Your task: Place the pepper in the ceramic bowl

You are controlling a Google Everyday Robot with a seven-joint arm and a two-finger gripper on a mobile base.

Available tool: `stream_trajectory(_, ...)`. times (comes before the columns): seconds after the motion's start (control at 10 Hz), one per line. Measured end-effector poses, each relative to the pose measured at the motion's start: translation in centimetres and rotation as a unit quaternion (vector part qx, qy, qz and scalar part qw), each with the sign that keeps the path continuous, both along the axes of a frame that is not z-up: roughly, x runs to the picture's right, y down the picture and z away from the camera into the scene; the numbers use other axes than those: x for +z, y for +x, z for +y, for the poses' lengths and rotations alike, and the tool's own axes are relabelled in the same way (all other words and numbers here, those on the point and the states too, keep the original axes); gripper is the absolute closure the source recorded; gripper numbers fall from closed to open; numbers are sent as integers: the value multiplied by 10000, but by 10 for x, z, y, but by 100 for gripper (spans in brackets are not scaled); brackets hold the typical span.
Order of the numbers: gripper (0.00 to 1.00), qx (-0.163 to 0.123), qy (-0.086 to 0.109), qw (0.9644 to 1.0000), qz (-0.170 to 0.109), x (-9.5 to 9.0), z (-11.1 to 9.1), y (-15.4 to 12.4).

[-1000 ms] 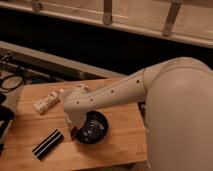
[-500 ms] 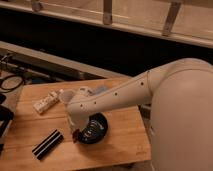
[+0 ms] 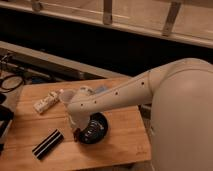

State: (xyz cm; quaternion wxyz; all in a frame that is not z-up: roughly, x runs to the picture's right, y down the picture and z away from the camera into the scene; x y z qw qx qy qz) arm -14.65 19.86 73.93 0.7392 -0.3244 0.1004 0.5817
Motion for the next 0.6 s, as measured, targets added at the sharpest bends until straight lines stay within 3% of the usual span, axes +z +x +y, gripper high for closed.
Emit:
stream_trajectory(0.2, 98, 122, 41, 9999, 84, 6, -13, 11)
stream_trajectory(0.3, 100, 197, 54, 9997, 113, 8, -15, 15)
stream_trajectory(0.4, 97, 279, 50, 9995, 155, 9, -17, 19)
stream_trajectory(0.6, 81, 205, 19, 9997, 124, 8, -11, 16)
